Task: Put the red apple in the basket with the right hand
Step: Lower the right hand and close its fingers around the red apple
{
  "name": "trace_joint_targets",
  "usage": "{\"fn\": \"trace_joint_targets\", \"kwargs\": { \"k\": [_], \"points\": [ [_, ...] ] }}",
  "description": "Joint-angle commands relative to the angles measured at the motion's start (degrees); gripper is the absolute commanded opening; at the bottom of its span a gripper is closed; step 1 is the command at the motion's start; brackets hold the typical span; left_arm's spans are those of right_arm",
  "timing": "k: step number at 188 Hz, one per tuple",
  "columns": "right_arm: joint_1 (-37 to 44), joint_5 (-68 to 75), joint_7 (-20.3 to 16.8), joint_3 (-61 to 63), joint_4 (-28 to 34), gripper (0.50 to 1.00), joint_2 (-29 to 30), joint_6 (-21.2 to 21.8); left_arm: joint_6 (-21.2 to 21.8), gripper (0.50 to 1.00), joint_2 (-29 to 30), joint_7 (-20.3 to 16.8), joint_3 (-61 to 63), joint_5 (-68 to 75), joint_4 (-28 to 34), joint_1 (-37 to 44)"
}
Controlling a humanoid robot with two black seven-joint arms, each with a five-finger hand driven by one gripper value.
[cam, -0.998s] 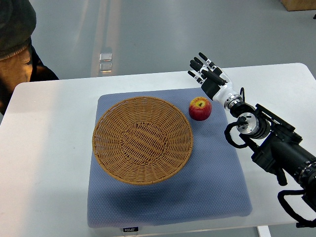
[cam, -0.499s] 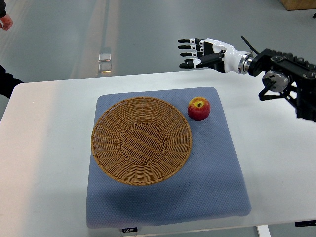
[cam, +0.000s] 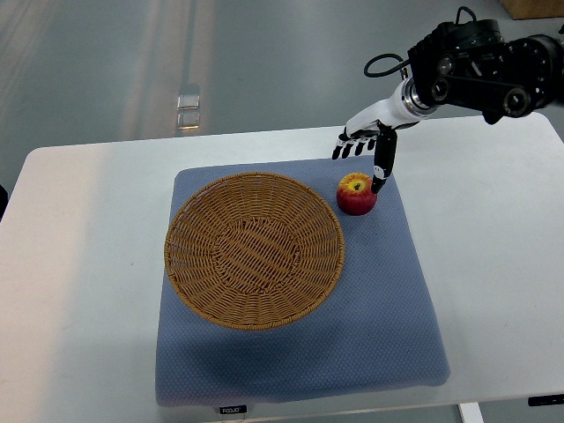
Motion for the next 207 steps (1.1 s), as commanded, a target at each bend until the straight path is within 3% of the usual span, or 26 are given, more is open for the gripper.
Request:
{"fn": "trace_joint_targets", "kwargs": {
  "k": [1,32,70,170,185,194,195,202,207],
  "points": [
    [-0.79,-0.12,-0.08,-0.11,-0.25,0.921,1.23,-2.16,0.01,1.0,0.0,0.02,0.0,0.0,0.01,0.0],
    [-3.78,-0.38,-0.08,-0.2,-1.57,0.919,1.94,-6.9,0.01,1.0,0.0,-0.07,0.0,0.0,0.09,0.0],
    [-7.12,-4.69,0.01,-1.61,-3.24,0.919,2.38,-9.8,0.01,1.0,0.0,0.02,0.0,0.0,0.09,0.0],
    [-13.54,-6.54,0.45,-1.69,-8.51,0.901,6.07,-13.32,0.09,1.0,0.0,0.02,0.0,0.0,0.18,0.0],
    [-13.62,-6.62,0.45,-1.69,-8.6,0.848,6.33,-13.32,0.09,1.0,0.0,0.02,0.0,-0.09,0.18,0.0],
    [-13.62,-6.63,0.45,-1.69,-8.6,0.848,6.33,-13.32,0.09,1.0,0.0,0.02,0.0,-0.09,0.18,0.0],
    [-13.62,-6.71,0.54,-1.78,-8.69,0.789,6.33,-13.58,0.09,1.0,0.0,0.02,0.0,0.0,0.18,0.0],
    [-13.62,-6.8,0.54,-1.78,-8.87,0.748,6.42,-13.85,0.09,1.0,0.0,0.02,0.0,0.0,0.18,0.0],
    [-13.62,-7.15,0.62,-1.78,-8.87,0.683,6.42,-14.02,0.09,1.0,0.0,0.02,0.0,0.0,0.18,0.0]
  ]
}}
